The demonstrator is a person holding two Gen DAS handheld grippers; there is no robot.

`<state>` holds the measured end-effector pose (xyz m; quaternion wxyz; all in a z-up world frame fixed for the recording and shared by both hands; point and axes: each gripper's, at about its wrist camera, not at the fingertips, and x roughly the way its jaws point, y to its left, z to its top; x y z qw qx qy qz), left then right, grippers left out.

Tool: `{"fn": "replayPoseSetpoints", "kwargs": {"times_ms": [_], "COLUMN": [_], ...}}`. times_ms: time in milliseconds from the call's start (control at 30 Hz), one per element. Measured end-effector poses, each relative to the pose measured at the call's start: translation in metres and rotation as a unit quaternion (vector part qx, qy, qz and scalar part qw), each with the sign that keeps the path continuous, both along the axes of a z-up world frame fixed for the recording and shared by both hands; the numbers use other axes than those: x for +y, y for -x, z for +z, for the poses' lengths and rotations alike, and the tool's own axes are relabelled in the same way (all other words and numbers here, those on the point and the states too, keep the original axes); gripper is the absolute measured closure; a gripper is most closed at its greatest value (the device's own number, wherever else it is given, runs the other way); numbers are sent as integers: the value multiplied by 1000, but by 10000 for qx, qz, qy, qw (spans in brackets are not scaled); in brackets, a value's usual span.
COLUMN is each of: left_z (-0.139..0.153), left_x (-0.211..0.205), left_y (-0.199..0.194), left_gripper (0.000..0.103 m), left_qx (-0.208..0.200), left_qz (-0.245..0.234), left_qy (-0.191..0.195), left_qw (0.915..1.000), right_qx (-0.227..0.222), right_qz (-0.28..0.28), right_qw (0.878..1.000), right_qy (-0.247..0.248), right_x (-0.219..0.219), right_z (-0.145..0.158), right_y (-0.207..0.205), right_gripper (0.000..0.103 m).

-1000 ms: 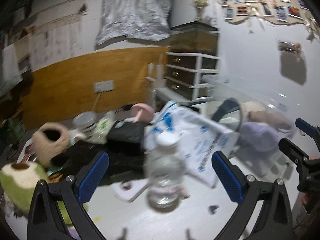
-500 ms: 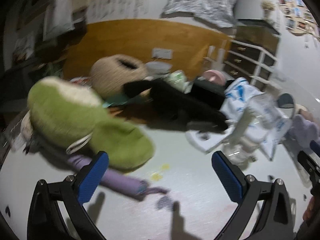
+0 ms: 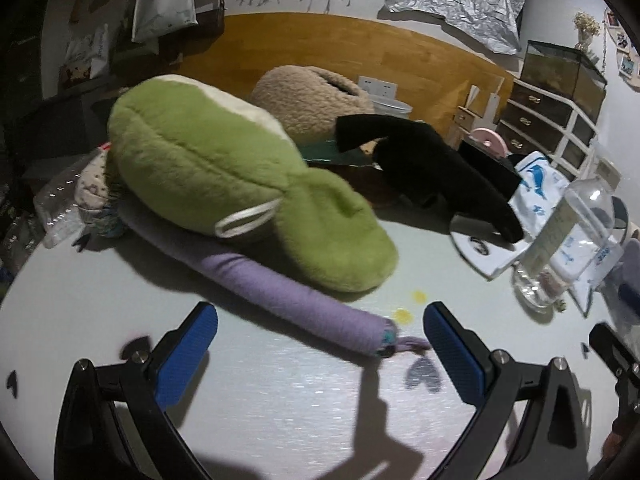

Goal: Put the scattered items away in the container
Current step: 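Move both grippers back over the desk toward the black knit glove, then close the right gripper on the black knit glove's cuff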

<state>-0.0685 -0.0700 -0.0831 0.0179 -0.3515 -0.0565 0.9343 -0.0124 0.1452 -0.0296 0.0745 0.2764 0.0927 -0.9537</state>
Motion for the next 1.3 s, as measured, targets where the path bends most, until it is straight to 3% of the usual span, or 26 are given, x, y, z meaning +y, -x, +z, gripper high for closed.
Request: {"fn": "replayPoseSetpoints", "kwargs": {"times_ms": [133,300,667,700,733,833,1033,1300], "left_z": [-1,-4,10,16,22,40,66,64], "left_x": [-11,-25,-36,-34,-32,-23,-14,7], "left_y": [-3,-7,-12,-9,-7,9,61,142], "left_gripper": [0,0,0,0,0,0,2,8], "left_qx": [71,98,285,345,399,493,108,-530], "left_qz": [164,322,146,27,-84,-444,-1117,-734], "left_qy": [127,132,74,83,83,42,-996,-1514], "left_qw": [9998,9993,9995,9994,9991,9978,9887,9843], "right_qx": [22,45,-356,-409,-434,-406,-292,-211], "right_qz": [546,839,314,257,184,85,27,90], "right_qw": [9982,9959,9950,9950,9951,9964,9980,9994], "right_qy": [-253,-331,-882,-878,-864,-734,-567,-272], "right_x": [-27,-51,-72,-72,-70,-63,-58,-50], "right_z": [10,24,-3,-6,-10,-13,-18,-21], "right_y": [22,67,164,170,174,176,168,155], "right_gripper": [22,33,46,52,64,73,82,83]}}
